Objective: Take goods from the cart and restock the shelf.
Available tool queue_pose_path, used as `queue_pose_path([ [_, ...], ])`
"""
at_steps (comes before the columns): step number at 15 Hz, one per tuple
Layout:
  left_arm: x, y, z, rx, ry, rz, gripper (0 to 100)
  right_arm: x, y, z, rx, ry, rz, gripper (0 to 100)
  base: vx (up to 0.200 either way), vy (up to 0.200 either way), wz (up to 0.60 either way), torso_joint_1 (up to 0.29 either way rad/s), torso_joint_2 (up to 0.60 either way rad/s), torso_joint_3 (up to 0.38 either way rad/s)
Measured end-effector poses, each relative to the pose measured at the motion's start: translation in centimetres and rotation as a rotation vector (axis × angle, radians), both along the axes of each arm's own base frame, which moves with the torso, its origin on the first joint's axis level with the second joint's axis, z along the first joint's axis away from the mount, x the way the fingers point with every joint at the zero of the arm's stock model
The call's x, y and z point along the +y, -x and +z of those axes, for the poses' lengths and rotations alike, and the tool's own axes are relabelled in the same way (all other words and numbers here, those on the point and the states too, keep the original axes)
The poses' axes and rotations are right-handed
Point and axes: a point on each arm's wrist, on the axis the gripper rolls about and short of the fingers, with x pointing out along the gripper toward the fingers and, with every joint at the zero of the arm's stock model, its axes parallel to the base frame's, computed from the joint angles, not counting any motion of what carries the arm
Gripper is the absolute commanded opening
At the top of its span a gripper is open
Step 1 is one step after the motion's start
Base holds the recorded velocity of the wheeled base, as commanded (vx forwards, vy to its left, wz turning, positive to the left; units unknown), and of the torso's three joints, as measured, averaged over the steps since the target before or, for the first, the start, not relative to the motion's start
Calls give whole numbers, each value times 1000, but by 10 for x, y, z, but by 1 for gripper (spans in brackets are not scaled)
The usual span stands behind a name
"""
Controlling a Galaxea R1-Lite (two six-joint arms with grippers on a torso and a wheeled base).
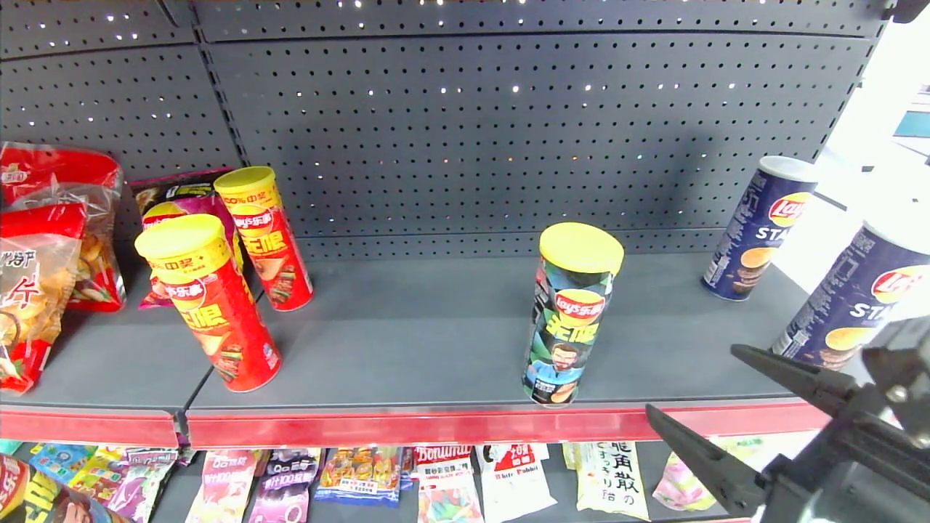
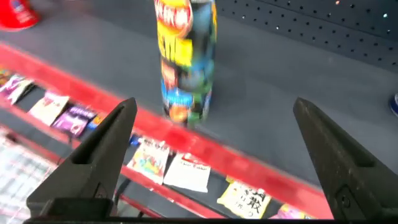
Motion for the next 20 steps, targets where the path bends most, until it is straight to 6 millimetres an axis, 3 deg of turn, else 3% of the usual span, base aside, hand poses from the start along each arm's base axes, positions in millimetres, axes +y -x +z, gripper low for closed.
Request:
queue_pose_path([
  [4,-2,-2,6,0,14,-86,0,-52,24,-7,-36,33,43,100,0,0,0,0,0,0],
  [7,-4,-2,12,-11,36,-165,0,-91,35,-12,5,90,-194,100,0,0,0,0,0,0],
  [10,-7,-7,28,-19,74,-279,0,-120,62,-11,102,136,-512,100,0,0,0,0,0,0],
  [12,-8,-13,37,-33,114,-304,0,-127,92,-13,116,121,-695,100,0,0,0,0,0,0],
  [15,-8,-20,40,-21,146,-311,0,-125,128,-25,35,70,-811,100,0,0,0,0,0,0],
  [17,-10,-22,40,0,178,-360,0,-120,137,-34,9,31,-711,100,0,0,0,0,0,0],
  [20,-10,-22,38,10,203,-370,0,-118,129,-56,-4,28,-608,100,0,0,0,0,0,0],
])
